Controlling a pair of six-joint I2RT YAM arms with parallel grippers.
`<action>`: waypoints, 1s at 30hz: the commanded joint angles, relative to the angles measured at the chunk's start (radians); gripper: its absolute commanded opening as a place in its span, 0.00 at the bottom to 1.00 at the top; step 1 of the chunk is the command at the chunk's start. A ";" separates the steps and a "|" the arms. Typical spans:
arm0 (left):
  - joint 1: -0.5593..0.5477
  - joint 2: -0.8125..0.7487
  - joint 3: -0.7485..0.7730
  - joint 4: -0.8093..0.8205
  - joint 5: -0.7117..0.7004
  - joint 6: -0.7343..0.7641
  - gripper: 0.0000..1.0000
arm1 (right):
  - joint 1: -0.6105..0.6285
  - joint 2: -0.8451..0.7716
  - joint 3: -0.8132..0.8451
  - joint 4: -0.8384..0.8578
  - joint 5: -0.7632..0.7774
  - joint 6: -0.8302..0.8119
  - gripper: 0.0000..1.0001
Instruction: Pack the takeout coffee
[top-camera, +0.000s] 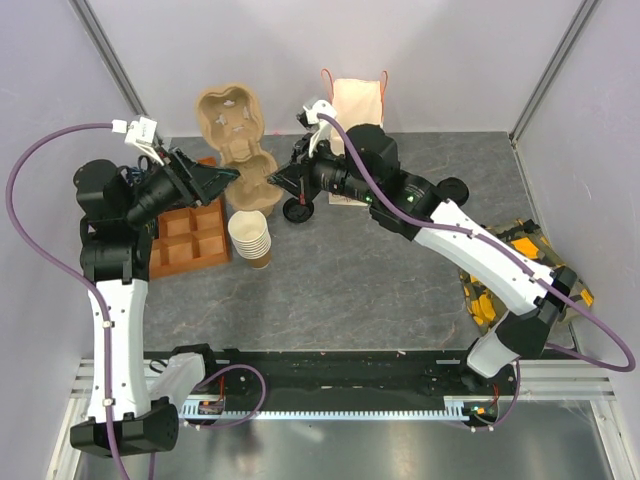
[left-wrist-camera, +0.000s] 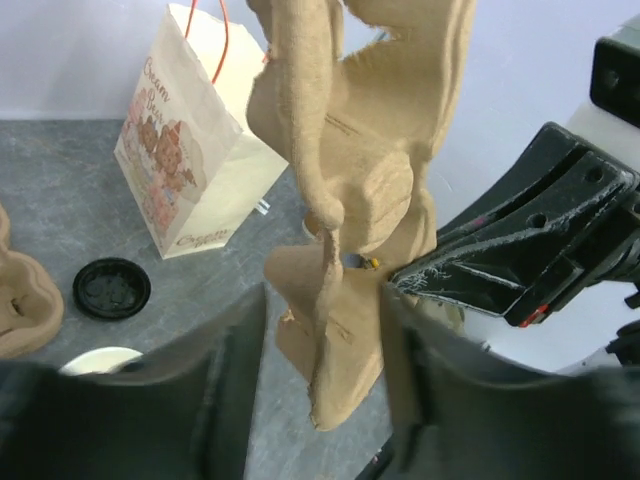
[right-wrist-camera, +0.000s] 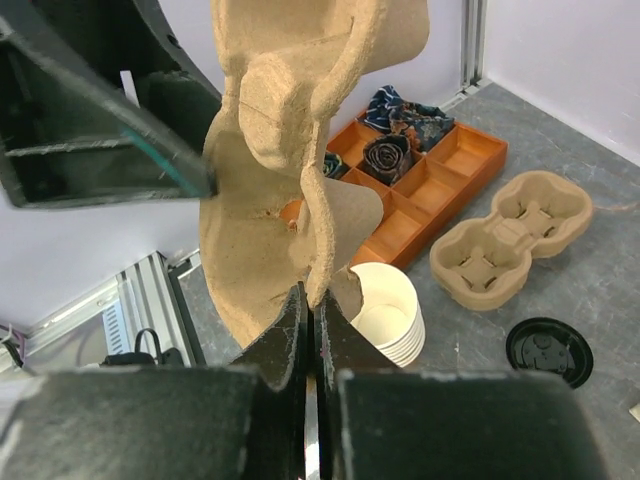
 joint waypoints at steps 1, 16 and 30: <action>-0.001 0.011 0.161 -0.290 -0.005 0.282 0.76 | 0.006 -0.063 -0.004 -0.012 0.036 -0.041 0.00; 0.000 0.113 0.458 -0.630 0.103 0.943 0.80 | 0.006 -0.273 -0.376 -0.037 -0.025 -0.072 0.00; -0.052 0.202 0.430 -0.526 0.154 0.948 0.69 | 0.010 -0.319 -0.449 -0.011 -0.094 -0.061 0.00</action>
